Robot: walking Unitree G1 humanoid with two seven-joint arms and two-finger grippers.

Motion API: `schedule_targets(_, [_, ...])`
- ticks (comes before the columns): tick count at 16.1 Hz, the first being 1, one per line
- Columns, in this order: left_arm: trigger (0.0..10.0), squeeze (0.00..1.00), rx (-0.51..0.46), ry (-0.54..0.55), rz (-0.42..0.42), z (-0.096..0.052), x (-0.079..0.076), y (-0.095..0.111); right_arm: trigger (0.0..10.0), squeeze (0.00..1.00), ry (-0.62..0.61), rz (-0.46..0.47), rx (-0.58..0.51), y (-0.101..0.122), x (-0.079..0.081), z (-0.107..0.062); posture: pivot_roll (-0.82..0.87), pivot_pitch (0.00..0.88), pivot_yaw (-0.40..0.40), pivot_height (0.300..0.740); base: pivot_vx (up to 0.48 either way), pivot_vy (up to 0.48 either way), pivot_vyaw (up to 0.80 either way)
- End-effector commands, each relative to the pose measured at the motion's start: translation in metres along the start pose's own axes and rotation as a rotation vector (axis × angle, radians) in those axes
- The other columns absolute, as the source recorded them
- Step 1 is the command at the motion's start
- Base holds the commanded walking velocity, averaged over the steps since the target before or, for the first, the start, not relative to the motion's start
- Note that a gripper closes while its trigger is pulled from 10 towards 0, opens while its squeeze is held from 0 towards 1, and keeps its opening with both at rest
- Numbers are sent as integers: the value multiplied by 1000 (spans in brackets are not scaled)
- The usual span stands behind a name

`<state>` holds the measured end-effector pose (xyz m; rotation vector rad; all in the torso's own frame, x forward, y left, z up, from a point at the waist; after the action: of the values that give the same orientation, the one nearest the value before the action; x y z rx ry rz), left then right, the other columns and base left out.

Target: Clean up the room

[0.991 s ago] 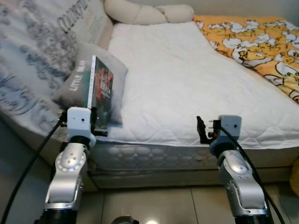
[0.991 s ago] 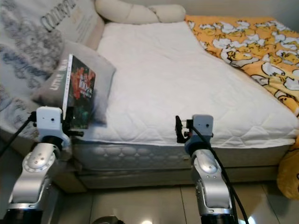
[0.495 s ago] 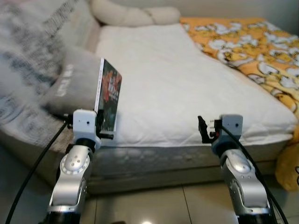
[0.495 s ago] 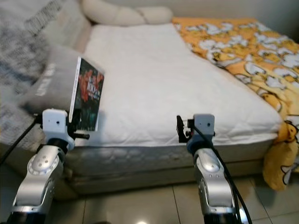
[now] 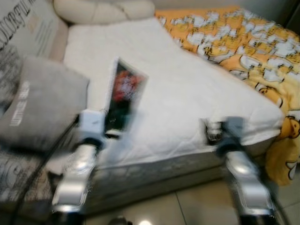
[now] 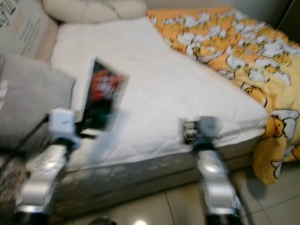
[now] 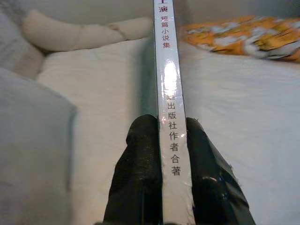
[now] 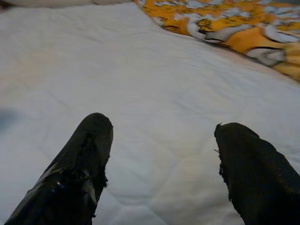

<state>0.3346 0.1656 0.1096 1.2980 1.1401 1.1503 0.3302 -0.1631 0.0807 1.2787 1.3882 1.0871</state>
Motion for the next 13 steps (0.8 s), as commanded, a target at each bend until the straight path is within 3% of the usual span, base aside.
schedule_targets(1, [10000, 0, -67, -7, 1, 3, -5, 17, 10000, 0, -35, -13, -5, 1, -15, -2, 39, 0, 23, 740, 330, 0, 0])
schedule_targets(6, [10000, 0, -67, 30, -4, 5, 4, 19, 10000, 0, -10, -1, -10, 3, -9, 1, 52, 0, 17, 740, 327, 0, 0])
schedule_targets(13, [10000, 0, -59, 30, -11, 6, 2, 18, 10000, 0, -9, -5, -1, 3, -11, 2, 51, 0, 17, 740, 327, 0, 0])
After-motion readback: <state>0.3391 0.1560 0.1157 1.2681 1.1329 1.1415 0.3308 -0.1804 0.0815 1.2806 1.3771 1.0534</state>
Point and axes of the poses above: a point about 5 cm out from each wrist's last joint towards the gripper, its own z axis pointing out of the wrist towards the gripper, its own y axis along the axis of the wrist's last joint, x = y × z, the point moved 6 cm from there along z, pointing out of the wrist towards the gripper, and after that the axes turned 4 degrees about -z, right-handed, at the moved point
